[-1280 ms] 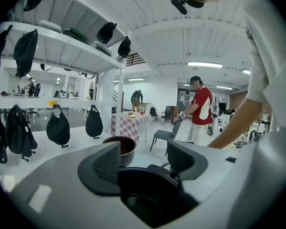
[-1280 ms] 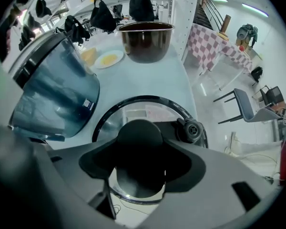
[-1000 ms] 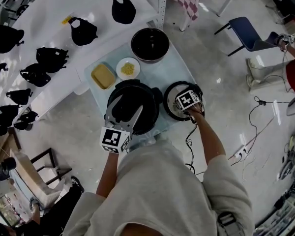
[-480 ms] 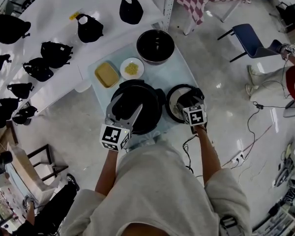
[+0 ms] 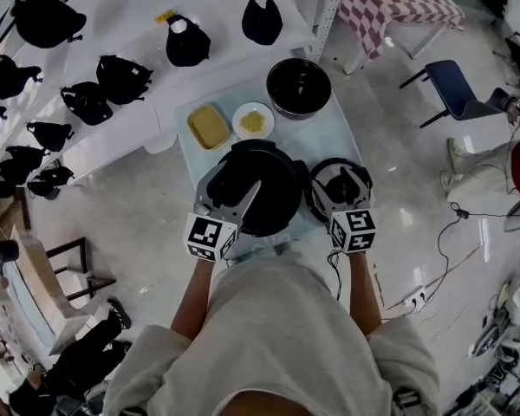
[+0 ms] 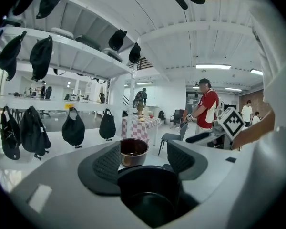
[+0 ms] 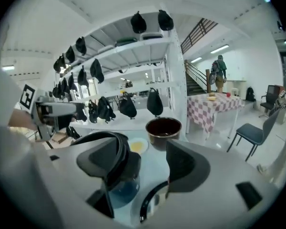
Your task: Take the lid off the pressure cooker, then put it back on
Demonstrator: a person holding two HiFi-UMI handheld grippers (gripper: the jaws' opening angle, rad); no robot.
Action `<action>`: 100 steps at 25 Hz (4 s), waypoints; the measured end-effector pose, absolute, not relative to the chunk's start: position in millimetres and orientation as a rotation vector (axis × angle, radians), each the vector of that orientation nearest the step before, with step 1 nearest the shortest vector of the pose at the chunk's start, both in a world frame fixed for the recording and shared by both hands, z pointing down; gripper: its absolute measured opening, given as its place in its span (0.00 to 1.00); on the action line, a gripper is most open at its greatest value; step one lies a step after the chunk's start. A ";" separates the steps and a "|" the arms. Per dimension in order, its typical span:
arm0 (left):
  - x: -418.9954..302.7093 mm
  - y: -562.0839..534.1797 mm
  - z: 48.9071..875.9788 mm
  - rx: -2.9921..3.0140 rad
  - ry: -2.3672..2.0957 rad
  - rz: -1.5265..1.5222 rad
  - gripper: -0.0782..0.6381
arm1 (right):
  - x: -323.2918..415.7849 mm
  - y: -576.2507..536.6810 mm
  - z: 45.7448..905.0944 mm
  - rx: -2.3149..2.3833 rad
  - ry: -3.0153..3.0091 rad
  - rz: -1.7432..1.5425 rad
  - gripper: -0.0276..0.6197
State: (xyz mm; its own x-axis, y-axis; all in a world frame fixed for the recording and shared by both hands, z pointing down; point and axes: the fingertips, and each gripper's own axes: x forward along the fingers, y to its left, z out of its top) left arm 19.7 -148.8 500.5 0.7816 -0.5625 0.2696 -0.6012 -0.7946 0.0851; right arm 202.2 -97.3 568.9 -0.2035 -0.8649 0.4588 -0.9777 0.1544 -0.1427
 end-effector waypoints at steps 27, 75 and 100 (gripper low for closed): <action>-75.8 -166.3 472.4 2.722 -1.243 0.247 0.52 | 65.3 -152.7 470.5 1.526 -2.539 0.262 0.53; 44.2 -138.8 483.4 2.843 -0.839 0.309 0.52 | 281.4 -45.2 791.8 1.222 -1.508 1.082 0.51; 35.3 -137.5 489.1 2.828 -0.848 0.326 0.52 | 275.0 -39.1 744.5 1.248 -1.601 0.951 0.46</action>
